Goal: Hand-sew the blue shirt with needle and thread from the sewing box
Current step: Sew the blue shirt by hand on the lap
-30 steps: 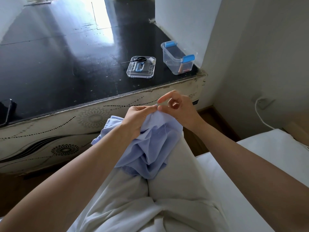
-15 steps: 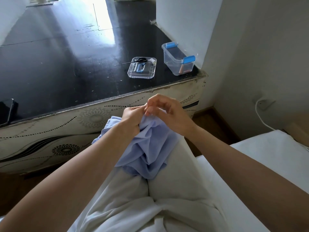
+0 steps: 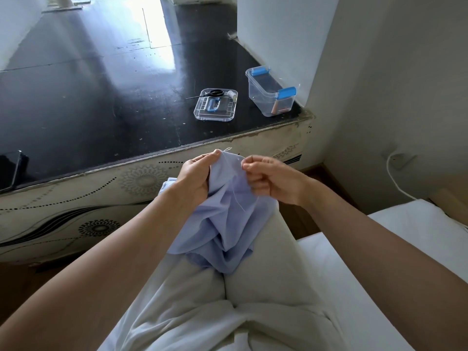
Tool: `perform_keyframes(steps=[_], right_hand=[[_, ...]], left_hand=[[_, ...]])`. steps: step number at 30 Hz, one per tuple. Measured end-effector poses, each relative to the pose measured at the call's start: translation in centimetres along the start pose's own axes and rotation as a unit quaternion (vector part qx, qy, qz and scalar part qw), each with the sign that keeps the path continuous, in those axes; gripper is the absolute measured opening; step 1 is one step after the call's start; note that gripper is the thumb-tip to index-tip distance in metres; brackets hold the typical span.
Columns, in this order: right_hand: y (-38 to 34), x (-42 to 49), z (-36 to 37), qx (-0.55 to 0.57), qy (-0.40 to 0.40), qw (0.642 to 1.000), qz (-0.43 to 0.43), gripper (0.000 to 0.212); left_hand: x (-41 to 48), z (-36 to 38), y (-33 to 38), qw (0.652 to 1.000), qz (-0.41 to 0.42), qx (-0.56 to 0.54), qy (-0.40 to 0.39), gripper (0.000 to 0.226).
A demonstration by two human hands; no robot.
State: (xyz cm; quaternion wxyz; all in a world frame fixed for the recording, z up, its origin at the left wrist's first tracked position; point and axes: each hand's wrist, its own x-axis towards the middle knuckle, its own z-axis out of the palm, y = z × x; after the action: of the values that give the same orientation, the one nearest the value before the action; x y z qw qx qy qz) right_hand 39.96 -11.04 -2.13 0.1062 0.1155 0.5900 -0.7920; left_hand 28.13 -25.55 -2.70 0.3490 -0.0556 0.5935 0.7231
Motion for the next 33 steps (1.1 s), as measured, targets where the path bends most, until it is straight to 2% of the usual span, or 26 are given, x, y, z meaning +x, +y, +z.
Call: perform_keyframes(steps=[2, 3, 6, 8, 10, 13, 16, 19, 24, 26, 30, 33], right_hand=[[0.2, 1.1, 0.5, -0.128, 0.186, 0.971, -0.075, 0.011], [0.3, 1.6, 0.8, -0.179, 0.238, 0.948, -0.111, 0.017], [0.8, 2.5, 1.6, -0.291, 0.281, 0.895, -0.19, 0.025], [1.2, 3.0, 1.9, -0.344, 0.302, 0.866, -0.202, 0.022], [1.4, 3.3, 1.9, -0.367, 0.319, 0.851, -0.197, 0.015], [1.3, 3.3, 1.8, -0.365, 0.284, 0.867, -0.185, 0.014], [1.1, 2.3, 1.6, -0.325, 0.171, 0.914, -0.173, 0.007], [1.3, 1.4, 1.3, -0.31, 0.073, 0.937, -0.143, 0.006], [1.3, 0.7, 1.0, -0.291, 0.033, 0.947, -0.135, 0.007], [1.1, 0.5, 1.0, -0.29, 0.042, 0.946, -0.14, 0.005], [0.5, 0.5, -0.1, -0.174, 0.161, 0.961, -0.144, 0.027], [-0.1, 0.2, -1.1, -0.13, 0.195, 0.953, -0.194, 0.022]], left_hand=[[0.0, 0.0, -0.1, 1.0, -0.01, 0.009, -0.007, 0.037], [0.0, 0.0, -0.1, 1.0, -0.017, 0.013, -0.01, 0.037], [-0.1, 0.1, -0.2, 0.999, -0.034, 0.027, -0.026, 0.037], [-0.1, 0.2, -0.3, 0.998, -0.044, 0.03, -0.035, 0.038], [-0.1, 0.1, -0.3, 0.998, -0.048, 0.031, -0.029, 0.041], [0.2, -0.1, -0.4, 0.998, -0.045, 0.034, -0.023, 0.038], [0.4, -0.1, -0.4, 0.999, -0.035, 0.023, -0.02, 0.029], [0.4, -0.2, -0.3, 0.999, -0.023, 0.029, -0.015, 0.02], [0.0, -0.2, -0.5, 0.998, -0.011, 0.048, -0.027, 0.01], [-0.2, -0.1, -0.5, 0.998, 0.002, 0.043, -0.04, 0.008], [-0.5, -0.5, -0.3, 0.994, 0.03, 0.088, -0.06, 0.007], [-0.7, -1.1, -0.1, 0.981, 0.062, 0.154, -0.096, 0.008]])
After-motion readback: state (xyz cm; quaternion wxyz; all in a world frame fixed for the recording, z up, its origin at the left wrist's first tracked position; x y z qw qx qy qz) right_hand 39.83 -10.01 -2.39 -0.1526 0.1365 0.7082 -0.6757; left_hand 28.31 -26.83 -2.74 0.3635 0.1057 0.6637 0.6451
